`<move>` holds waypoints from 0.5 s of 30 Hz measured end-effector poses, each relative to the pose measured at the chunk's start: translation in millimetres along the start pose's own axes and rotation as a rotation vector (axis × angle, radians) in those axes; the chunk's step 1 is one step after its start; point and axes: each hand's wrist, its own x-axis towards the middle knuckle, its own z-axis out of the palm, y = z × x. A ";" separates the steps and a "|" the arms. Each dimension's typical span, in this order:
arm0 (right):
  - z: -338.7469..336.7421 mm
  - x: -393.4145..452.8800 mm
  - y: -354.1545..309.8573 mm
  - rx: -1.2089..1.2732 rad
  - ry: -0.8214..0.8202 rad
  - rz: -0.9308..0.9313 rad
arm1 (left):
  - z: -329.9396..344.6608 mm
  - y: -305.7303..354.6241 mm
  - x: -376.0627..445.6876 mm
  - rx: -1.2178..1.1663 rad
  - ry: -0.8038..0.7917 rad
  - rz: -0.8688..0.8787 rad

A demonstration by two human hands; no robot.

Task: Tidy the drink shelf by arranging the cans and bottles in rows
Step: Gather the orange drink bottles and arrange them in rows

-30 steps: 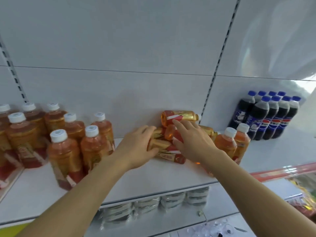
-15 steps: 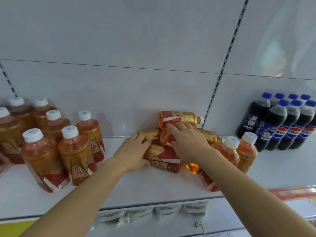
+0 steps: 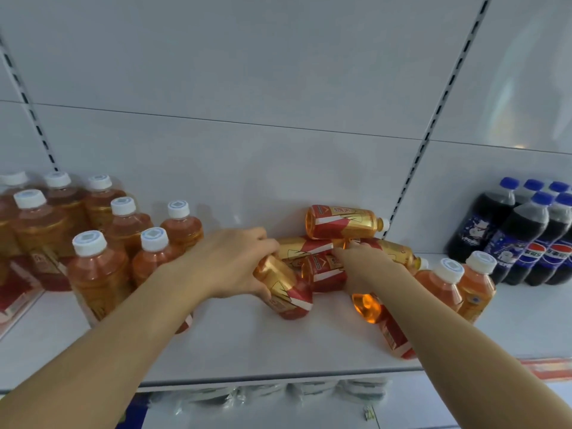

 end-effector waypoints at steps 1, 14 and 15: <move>2.2 1.1 0.1 -0.014 -0.006 0.010 | -7.7 -1.2 1.5 0.038 0.003 0.013; -16.6 -7.1 -13.1 -0.042 0.216 -0.215 | -5.3 10.2 1.9 -0.146 0.116 -0.057; -19.3 -7.7 -18.2 -0.023 0.236 -0.244 | -5.5 9.3 0.7 -0.133 0.121 -0.056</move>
